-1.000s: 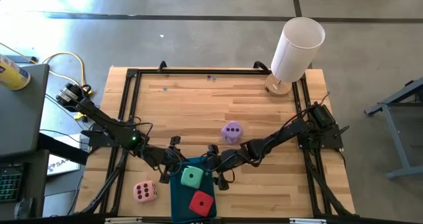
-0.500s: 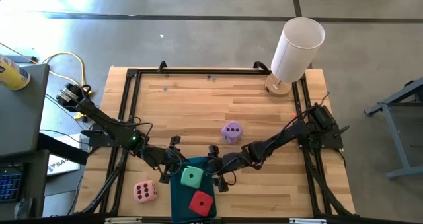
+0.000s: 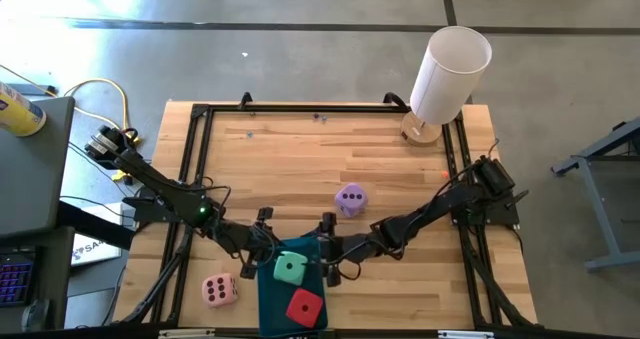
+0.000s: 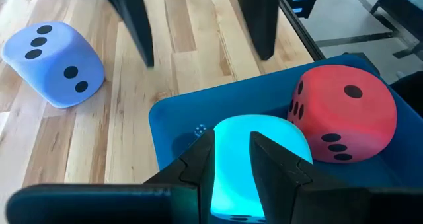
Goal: Pick & Place Dice
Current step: Put the big violet die into the blue bin
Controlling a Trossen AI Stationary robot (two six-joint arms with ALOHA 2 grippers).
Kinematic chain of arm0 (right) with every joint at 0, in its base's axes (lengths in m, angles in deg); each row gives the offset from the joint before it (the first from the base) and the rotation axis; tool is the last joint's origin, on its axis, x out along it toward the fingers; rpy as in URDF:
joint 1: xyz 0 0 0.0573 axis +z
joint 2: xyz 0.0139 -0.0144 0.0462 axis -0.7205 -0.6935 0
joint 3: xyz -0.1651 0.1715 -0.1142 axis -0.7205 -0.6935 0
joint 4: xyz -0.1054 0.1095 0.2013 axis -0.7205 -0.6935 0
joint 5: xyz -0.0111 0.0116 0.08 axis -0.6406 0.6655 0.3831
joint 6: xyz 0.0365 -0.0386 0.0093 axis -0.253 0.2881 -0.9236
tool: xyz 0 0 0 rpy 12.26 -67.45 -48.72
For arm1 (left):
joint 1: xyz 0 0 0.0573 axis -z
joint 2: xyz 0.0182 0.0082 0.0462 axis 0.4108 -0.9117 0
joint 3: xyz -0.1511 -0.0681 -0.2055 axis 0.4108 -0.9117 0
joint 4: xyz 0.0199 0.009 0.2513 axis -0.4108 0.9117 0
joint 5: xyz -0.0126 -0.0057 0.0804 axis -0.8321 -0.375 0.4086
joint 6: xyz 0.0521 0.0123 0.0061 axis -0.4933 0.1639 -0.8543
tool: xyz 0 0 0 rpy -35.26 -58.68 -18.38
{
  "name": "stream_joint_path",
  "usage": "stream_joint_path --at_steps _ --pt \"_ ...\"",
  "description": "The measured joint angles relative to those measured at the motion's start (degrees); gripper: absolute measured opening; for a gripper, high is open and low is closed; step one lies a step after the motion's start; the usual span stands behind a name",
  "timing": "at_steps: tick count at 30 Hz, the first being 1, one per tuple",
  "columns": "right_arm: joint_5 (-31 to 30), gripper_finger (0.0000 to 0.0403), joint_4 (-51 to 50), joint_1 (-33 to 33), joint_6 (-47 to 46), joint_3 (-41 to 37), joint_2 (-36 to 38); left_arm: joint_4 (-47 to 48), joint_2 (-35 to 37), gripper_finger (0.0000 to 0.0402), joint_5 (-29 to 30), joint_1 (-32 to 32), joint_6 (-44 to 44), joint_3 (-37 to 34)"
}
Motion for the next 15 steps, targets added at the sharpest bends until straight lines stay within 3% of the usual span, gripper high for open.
stream_joint_path --at_steps 6,15 --pt "-3.6 0.0355 1.1 1.0 0.9 0.0 0.0 0.0 0.0 0.0091 0.0 0.0 0.0 0.0" --pt "-2.5 0.0387 1.1 1.0 1.8 0.0 0.0 0.0 0.0 0.0091 0.0 0.0 0.0 0.0"
